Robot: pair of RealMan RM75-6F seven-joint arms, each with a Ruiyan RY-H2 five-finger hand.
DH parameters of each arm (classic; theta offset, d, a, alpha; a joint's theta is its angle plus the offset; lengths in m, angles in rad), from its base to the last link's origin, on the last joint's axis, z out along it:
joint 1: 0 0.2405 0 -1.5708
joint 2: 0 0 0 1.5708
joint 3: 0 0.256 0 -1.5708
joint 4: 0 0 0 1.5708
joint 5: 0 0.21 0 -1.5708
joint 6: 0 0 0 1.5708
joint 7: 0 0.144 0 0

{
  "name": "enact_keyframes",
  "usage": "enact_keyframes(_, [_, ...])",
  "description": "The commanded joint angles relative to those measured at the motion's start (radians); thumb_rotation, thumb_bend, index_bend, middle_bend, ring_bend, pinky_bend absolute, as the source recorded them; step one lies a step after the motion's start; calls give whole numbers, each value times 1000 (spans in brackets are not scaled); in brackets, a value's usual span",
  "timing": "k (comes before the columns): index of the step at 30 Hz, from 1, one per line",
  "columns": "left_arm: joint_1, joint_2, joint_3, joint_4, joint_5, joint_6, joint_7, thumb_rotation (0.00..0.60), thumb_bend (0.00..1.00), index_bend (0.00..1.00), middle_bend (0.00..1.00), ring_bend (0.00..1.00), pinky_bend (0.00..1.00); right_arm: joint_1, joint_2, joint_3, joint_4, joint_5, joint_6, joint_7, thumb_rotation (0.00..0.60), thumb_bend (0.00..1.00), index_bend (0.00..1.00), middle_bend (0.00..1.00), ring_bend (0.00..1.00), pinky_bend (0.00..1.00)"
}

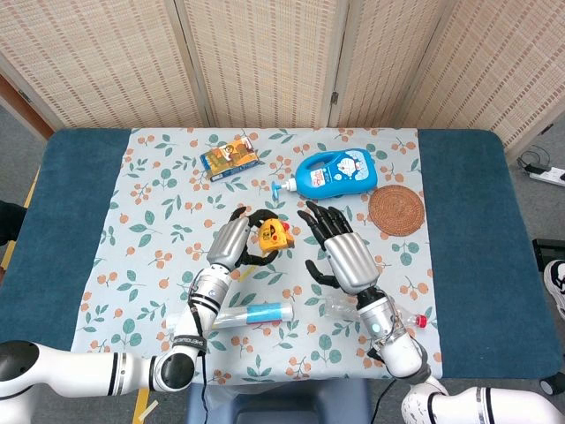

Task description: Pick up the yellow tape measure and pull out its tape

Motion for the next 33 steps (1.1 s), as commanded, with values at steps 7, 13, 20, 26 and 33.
enact_keyframes(7, [-2,-27,2,18,24,39,3,600,376,514,468,336,69,46,-47,25,48,57,13,-25,600,414,0,0,0,0])
enact_keyframes(13, [-4,-38,-1,16,34,49,10,600,376,513,468,336,69,77,-82,36,88,88,16,-36,600,414,0,0,0,0])
enact_keyframes(20, [-8,-51,-1,14,40,56,20,600,376,512,468,335,69,102,-110,42,118,105,17,-28,600,414,0,0,0,0])
enact_keyframes(26, [-12,-62,-7,21,35,57,28,600,376,510,468,335,69,115,-126,40,127,104,30,-25,600,414,0,0,0,0])
enact_keyframes(33, [-10,-66,-4,25,39,58,35,600,376,508,468,332,69,124,-135,42,140,107,45,-27,600,413,0,0,0,0])
